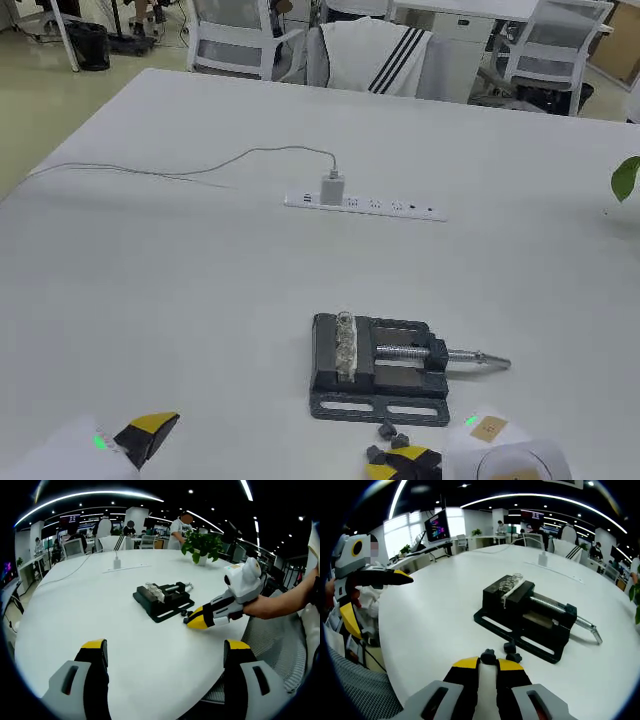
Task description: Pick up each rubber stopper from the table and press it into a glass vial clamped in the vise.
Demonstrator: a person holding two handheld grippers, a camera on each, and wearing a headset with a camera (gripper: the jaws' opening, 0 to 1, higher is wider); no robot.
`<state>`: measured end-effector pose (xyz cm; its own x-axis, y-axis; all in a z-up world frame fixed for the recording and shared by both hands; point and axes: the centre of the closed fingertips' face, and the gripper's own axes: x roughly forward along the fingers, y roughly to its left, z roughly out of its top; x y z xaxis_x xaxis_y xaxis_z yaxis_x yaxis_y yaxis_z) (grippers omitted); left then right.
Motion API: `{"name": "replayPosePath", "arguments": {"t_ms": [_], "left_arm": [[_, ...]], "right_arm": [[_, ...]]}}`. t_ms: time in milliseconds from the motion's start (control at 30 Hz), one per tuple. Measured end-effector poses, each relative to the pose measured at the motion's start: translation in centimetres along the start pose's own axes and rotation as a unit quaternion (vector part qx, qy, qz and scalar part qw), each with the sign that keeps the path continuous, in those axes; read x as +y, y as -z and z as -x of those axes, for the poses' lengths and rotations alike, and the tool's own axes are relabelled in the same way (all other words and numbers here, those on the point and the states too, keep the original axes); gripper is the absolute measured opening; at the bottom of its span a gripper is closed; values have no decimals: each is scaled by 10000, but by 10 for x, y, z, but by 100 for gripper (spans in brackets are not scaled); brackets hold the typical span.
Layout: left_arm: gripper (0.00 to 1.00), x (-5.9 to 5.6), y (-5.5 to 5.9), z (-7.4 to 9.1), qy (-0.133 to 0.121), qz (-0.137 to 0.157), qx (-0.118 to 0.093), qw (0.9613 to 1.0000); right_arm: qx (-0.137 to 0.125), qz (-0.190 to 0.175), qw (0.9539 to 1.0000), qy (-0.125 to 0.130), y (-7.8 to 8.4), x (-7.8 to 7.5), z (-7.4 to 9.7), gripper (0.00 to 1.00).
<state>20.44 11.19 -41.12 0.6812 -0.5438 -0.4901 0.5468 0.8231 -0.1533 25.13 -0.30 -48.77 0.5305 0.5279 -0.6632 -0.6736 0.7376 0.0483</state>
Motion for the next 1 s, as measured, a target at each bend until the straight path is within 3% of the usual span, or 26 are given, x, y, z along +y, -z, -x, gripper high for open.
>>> {"name": "replayPosePath", "arguments": {"t_ms": [433,533,833,1000], "left_arm": [[94,-1,1,-1,5,-51,-1,10000],[93,-2,-1,-1,41,-149,-55,9999],[86,-10,-12,-8,322,-595,-129,9976],[81,-23,-18,-17,639,-1072,-100,9921]], "right_arm": [[-71,221,9997,-70,-9,-4,10,8],[-42,451,9988,-200,-10,-5,15,8],[-57,578,9964,-624,-29,-12,42,8],[111,822,9902,-1121,-37,-5,60,8]]}}
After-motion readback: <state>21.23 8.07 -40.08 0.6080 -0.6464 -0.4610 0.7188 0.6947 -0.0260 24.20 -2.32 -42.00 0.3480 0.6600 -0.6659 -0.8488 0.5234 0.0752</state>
